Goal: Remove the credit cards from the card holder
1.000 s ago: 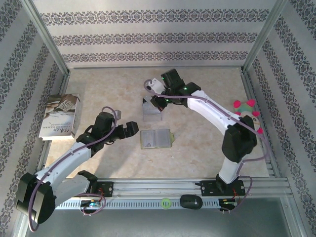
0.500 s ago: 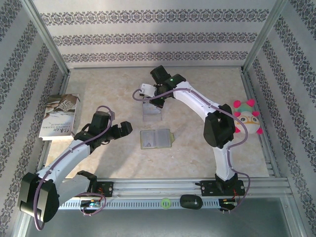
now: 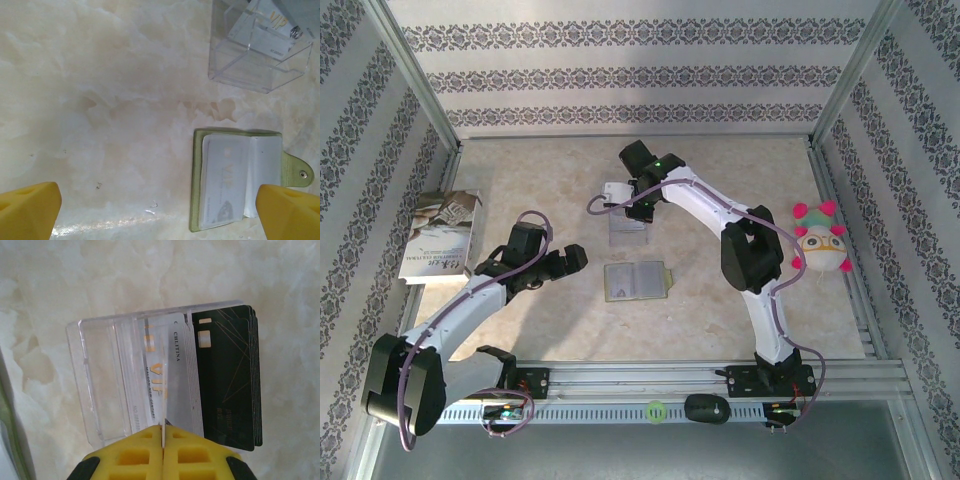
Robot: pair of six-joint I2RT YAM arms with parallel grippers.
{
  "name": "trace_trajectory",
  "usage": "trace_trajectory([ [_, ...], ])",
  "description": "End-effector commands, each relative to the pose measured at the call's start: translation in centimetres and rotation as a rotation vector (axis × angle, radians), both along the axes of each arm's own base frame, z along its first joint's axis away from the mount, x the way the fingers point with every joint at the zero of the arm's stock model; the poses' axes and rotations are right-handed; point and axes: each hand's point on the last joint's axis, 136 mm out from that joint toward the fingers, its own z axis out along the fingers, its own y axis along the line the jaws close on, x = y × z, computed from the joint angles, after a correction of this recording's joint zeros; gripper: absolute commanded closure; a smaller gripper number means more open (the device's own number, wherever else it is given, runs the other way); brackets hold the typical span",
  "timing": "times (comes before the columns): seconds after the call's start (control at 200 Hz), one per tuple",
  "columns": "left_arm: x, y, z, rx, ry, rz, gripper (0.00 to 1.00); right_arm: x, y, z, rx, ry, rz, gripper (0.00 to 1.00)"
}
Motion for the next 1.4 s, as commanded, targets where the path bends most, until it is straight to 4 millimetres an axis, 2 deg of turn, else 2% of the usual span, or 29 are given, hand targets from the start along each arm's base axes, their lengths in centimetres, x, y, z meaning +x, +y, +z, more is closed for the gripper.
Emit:
trace_trajectory([
  [0.0,0.4,0.3,0.4,0.004,-0.006,0.004,0.0,0.0,0.2,-0.3,-0.04,-0.015,0.041,1.0],
  [0.6,0.4,0.5,-0.2,-0.006,0.009,0.013,0.0,-0.6,1.5,-1.4,-0.012,0.009,0.083,1.0],
  [0.734,0.4,0.5,-0.2,-0.012,0.009,0.014,0.0,-0.3,1.6,-1.4,-0.012,-0.007,0.071,0.96],
  [0.884,0.4,0.4,-0.2,-0.019,0.008,0.013,0.0,1.3,1.7,-0.9,0.008,-0.083,0.02,0.79],
  [0.949,0.4,0.4,-0.2,-0.018,0.008,0.013,0.0,2.0,1.9,-0.2,0.04,-0.125,-0.001,0.72],
  [1.119,0.4,0.4,0.3,-0.027,-0.013,0.02,0.0,3.4,2.6,2.3,0.126,-0.224,-0.059,0.7],
  [1.274,0.4,0.5,0.8,-0.042,-0.04,0.031,0.0,3.8,3.8,7.6,0.348,-0.299,-0.165,0.66],
  [1.334,0.5,0.5,1.0,-0.049,-0.054,0.036,0.0,3.4,4.2,9.7,0.462,-0.273,-0.239,0.64],
  [1.394,0.5,0.5,1.0,-0.059,-0.064,0.045,0.0,2.2,4.8,10.8,0.553,-0.19,-0.29,0.63],
])
